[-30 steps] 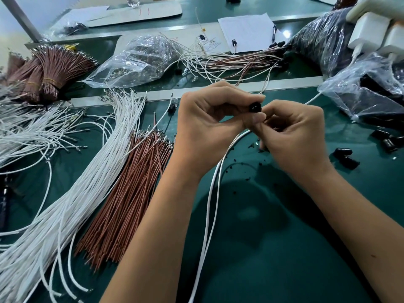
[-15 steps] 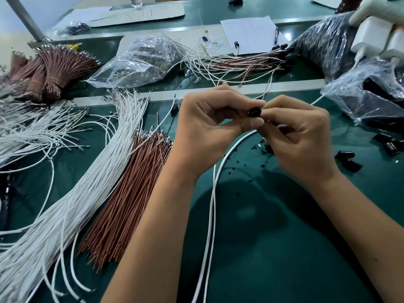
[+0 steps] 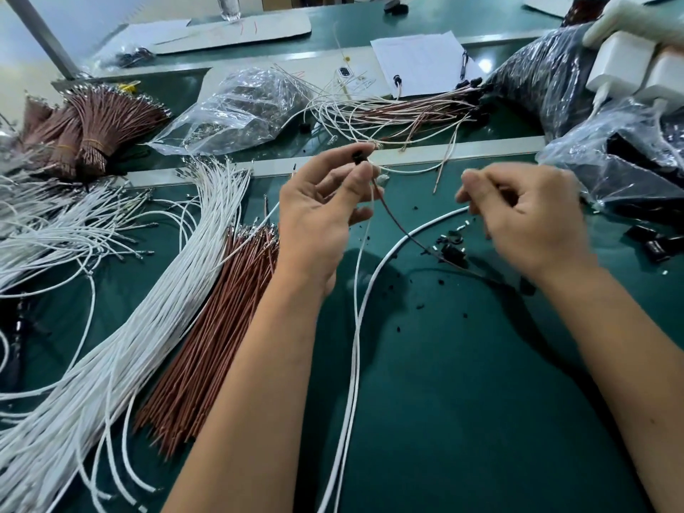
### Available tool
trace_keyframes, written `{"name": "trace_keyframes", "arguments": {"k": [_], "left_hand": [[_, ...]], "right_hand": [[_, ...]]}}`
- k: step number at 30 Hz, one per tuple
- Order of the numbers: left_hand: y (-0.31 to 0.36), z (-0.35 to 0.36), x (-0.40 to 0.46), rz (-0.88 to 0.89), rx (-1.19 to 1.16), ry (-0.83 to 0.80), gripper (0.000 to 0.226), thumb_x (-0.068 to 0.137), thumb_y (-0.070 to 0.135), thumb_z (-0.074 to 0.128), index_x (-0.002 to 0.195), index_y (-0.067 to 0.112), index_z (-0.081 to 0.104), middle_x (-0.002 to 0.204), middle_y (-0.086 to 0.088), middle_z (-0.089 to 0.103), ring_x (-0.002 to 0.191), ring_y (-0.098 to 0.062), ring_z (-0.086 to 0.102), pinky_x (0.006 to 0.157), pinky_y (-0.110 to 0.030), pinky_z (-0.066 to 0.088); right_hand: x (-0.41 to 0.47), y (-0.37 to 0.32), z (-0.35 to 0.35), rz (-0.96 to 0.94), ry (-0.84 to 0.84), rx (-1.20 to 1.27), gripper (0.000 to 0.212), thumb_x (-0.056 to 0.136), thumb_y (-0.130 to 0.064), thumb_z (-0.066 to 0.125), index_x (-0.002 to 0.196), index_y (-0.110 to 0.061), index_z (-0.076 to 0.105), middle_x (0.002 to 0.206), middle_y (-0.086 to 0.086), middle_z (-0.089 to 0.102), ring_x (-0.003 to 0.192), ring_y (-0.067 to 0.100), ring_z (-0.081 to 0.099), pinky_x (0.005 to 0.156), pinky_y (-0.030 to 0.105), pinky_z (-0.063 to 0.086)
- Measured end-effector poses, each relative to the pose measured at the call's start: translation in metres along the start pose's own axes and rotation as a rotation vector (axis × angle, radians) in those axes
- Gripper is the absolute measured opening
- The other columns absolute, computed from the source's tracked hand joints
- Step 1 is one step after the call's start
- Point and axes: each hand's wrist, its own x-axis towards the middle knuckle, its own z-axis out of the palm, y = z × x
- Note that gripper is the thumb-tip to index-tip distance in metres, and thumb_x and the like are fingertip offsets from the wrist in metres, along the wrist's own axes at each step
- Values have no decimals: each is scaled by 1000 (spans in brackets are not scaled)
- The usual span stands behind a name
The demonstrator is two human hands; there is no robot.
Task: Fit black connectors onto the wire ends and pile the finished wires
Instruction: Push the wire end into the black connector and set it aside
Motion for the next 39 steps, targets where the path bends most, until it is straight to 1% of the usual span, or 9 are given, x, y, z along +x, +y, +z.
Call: {"name": "trace_keyframes", "arguments": {"k": [3,9,12,19,24,29,32,35,39], "left_hand": [[-6,3,-1,-78,37,59,20,98,15,65,116,8,71,86,-3,76,73,-15,68,63,-22,52],[-6,-1,3,-202,-41,129,15,97,13,67,109,7,73,85,-4,76,71,-12,67,66,-19,53],[-5,1,1,-238,-36,91,16,92,6,71,107,6,73,85,-5,76,70,-12,67,66,-19,53],[3,-15,6,-209,0,349,18,83,7,81,98,7,71,95,-17,77,71,-12,68,63,-21,50],[4,-18,6,-243,-19,334,16,82,7,82,93,10,71,88,-13,77,67,-12,68,59,-20,49],[2,-12,6,-214,31,206,20,77,-2,82,85,14,73,76,-3,75,67,-13,68,59,-20,48],[0,-10,5,-162,37,80,24,75,-13,79,84,9,74,81,-7,77,74,-12,71,69,-20,55],[-6,-7,5,-127,98,-18,26,75,-16,77,83,9,74,83,-4,77,78,-13,70,76,-24,58],[-11,-4,5,-97,93,-97,26,75,-19,75,84,5,74,86,-6,77,82,-13,71,77,-23,56]], "right_hand": [[-1,7,-1,52,-247,-126,28,96,-41,69,83,-18,78,67,-3,70,64,14,63,67,35,52],[-2,3,-2,39,-341,-139,32,75,-58,81,83,-28,73,71,-12,67,69,0,60,63,21,45],[-2,-1,-2,2,-406,-171,24,74,-43,89,80,-27,72,71,-15,64,70,-3,59,62,11,38],[20,-22,23,-9,-137,-205,15,85,-35,83,84,-22,75,79,-7,68,68,9,57,72,32,48],[69,-26,72,-120,-372,-405,25,93,-14,72,119,-16,74,116,8,64,106,32,63,95,43,52],[86,-20,86,-128,-389,-465,18,97,-19,69,104,-5,77,109,17,70,105,32,64,93,36,50],[79,-20,71,-85,-281,-288,14,94,-21,74,97,-9,79,94,8,74,88,22,66,79,24,44],[57,-27,47,68,-121,205,7,93,-23,77,91,-17,78,77,-2,70,62,10,57,60,20,44],[22,-38,23,140,-102,655,4,96,-8,70,98,-8,74,79,10,71,64,16,61,50,24,50]]}}
